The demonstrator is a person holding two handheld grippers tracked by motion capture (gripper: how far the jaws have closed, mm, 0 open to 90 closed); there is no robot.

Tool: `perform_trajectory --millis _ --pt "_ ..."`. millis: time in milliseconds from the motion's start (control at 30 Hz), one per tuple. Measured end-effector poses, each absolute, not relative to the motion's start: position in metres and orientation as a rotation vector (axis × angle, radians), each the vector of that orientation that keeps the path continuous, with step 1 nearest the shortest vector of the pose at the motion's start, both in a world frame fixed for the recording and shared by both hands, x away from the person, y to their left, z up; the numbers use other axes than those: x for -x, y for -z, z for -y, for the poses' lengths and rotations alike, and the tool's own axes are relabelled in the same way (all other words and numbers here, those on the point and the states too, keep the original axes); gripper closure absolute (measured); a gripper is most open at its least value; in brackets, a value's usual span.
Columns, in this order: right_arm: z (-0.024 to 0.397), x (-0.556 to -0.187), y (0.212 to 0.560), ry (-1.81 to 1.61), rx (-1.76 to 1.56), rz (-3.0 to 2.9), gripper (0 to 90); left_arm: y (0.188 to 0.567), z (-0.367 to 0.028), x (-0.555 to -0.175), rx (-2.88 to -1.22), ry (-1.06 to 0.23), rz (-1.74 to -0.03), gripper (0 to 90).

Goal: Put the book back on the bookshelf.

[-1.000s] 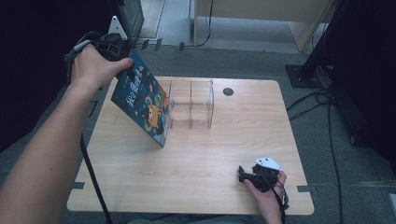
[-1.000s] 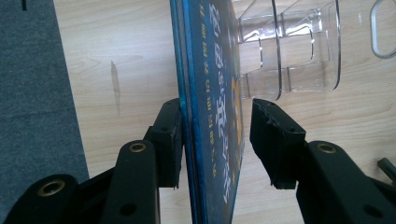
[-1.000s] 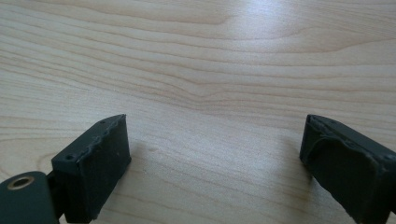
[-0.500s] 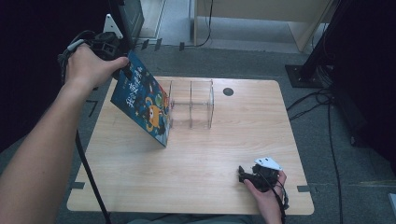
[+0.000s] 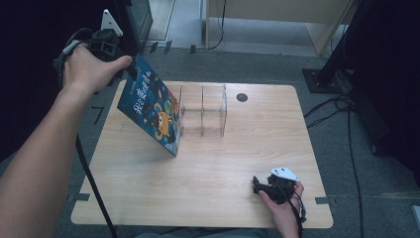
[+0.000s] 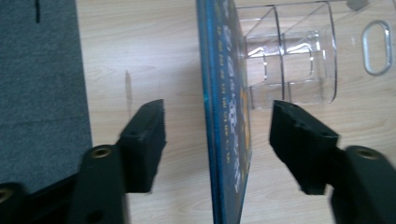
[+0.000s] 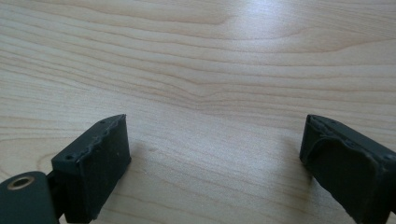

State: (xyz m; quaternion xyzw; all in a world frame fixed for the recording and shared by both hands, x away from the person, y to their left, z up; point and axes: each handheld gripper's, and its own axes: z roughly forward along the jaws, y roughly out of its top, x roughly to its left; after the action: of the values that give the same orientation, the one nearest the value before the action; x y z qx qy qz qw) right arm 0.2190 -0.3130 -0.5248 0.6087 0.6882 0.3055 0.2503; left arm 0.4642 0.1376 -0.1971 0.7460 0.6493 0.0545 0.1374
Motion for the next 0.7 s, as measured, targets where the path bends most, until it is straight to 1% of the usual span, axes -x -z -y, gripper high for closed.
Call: perform_trajectory --millis 33,67,433,700 --pt "0.313 -0.219 0.525 -0.832 -1.655 -1.874 7.8 0.197 -0.138 -0.464 -2.150 -0.152 -1.886 30.0" --pt "0.313 -0.219 0.525 -0.831 -1.657 -1.873 7.7 0.196 -0.139 -0.464 -2.150 -0.134 -1.889 29.5" --pt "0.313 -0.220 0.525 -0.832 -1.657 -1.872 7.6 0.192 -0.152 -0.460 -2.144 -0.076 -1.901 8.9" --pt "0.313 -0.220 0.525 -0.832 -1.657 -1.873 7.6 0.189 -0.165 -0.456 -2.128 -0.087 -1.898 1.0"
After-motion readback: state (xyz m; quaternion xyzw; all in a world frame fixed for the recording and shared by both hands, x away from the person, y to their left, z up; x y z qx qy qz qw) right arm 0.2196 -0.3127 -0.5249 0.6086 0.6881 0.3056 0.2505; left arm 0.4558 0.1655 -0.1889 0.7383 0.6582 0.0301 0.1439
